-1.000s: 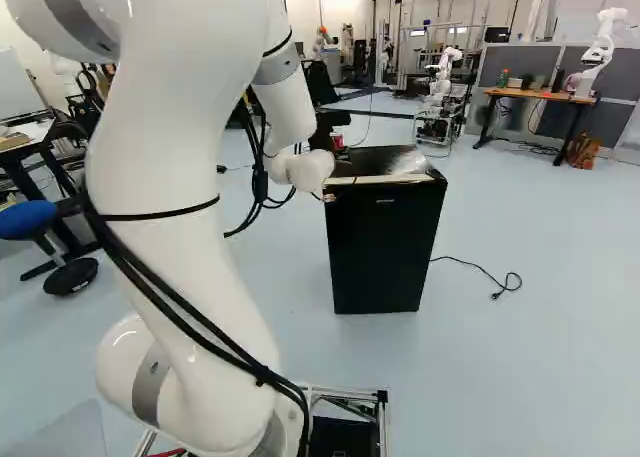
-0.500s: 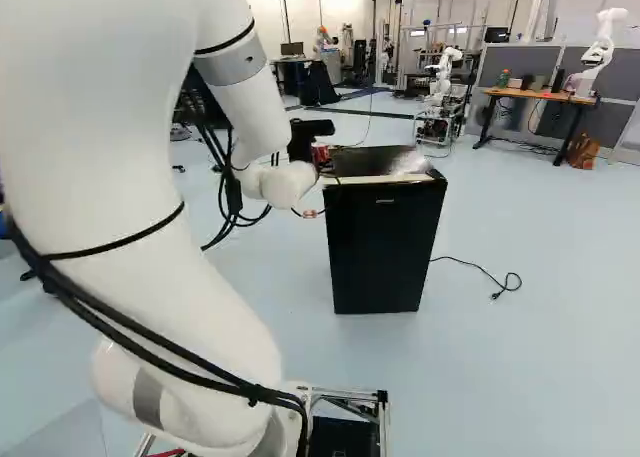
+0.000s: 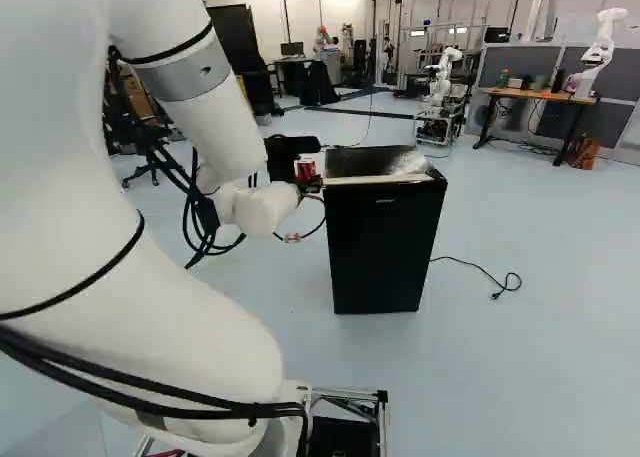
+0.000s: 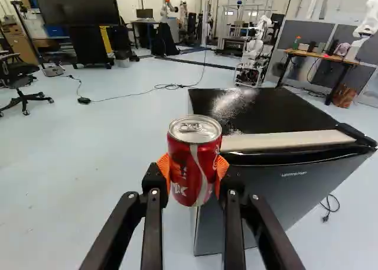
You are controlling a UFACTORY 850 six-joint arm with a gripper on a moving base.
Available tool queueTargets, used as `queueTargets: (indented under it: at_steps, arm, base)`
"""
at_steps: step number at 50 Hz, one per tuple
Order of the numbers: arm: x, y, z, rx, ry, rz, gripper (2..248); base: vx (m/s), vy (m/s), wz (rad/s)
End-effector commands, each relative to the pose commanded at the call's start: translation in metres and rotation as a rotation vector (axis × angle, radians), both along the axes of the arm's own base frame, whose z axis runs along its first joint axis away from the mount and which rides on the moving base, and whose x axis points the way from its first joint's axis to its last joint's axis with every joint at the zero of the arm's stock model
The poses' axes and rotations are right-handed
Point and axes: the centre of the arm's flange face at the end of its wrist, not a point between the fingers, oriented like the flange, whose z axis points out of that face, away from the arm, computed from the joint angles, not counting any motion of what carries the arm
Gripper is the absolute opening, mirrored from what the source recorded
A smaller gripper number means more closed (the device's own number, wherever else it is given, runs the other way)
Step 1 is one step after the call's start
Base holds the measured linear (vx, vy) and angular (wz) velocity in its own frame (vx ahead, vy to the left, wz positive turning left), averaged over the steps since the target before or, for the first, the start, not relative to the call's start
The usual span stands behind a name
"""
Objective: Grab a drink from the fridge
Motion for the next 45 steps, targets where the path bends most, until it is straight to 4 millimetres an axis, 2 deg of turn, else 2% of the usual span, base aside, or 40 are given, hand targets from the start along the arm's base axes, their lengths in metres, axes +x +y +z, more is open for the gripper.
queueTargets:
  at_steps: [22,45]
  arm:
    - [-0.046,0.010,-0.015,0.010,0.023,0.011,94]
    - [-0.073,0.015,-0.025,0.014,0.037,0.017,94]
  base:
    - [0.000,0.000,0.000]
    - [0.000,0.000,0.000]
